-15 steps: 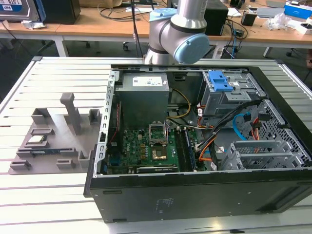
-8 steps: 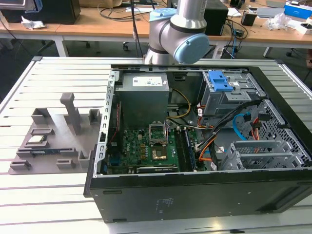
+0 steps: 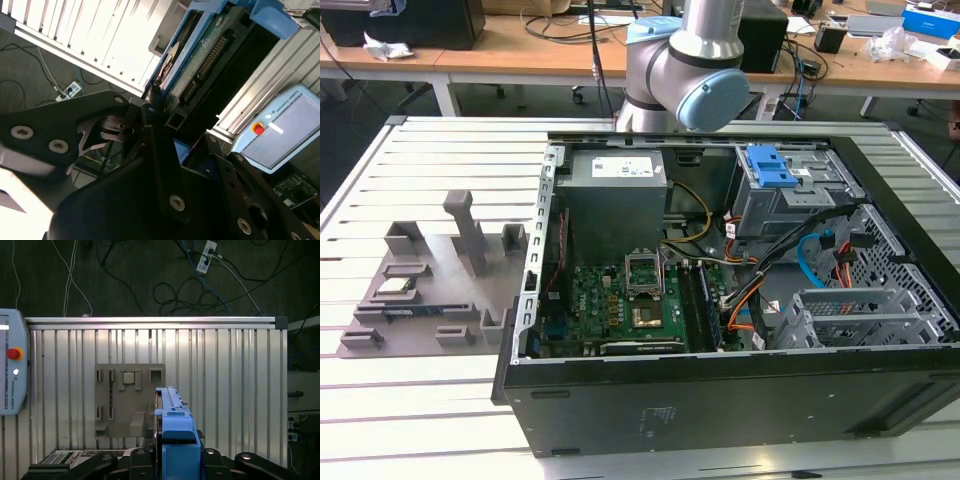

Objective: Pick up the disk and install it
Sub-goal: 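Pick up the disk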

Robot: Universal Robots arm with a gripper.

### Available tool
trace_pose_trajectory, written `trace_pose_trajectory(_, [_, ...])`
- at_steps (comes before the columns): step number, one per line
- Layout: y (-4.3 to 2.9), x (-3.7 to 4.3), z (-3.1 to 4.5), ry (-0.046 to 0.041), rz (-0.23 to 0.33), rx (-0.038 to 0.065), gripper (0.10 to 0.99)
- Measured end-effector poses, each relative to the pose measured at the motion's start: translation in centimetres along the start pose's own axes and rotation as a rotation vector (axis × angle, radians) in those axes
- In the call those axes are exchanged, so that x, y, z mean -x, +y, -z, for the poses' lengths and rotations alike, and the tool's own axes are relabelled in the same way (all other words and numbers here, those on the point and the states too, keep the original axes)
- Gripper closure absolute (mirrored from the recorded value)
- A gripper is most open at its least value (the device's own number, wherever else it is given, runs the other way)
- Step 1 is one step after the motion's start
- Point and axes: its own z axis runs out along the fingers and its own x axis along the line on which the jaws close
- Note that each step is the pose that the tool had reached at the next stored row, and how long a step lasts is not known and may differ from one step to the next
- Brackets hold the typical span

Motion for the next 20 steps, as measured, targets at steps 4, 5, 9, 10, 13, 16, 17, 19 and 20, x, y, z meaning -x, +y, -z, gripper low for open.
trace_pose_trajectory(4, [-0.06,-0.01,0.01,-0.0006,0.0,0.0,0.722])
trace_pose_trajectory(5, [-0.36,-0.01,0.0,-0.0007,0.0,0.0,0.722])
trace_pose_trajectory(9, [-2.29,0.01,0.01,-0.0006,0.0,0.001,0.722])
trace_pose_trajectory(10, [-3.11,0.01,0.03,-0.0006,0.0,0.001,0.722])
trace_pose_trajectory(13, [-4.41,0.02,0.04,-0.0003,0.0,0.001,0.722])
trace_pose_trajectory(16, [-7.75,0.04,0.08,-0.0003,0.0,0.003,0.722])
trace_pose_trajectory(17, [-9.19,0.04,0.1,0.0001,0.0,0.004,0.722])
trace_pose_trajectory(19, [-10.06,0.05,0.1,0.0001,0.0,0.005,0.722])
trace_pose_trajectory(20, [-10.42,0.05,0.11,0.0001,0.0,0.005,0.722])
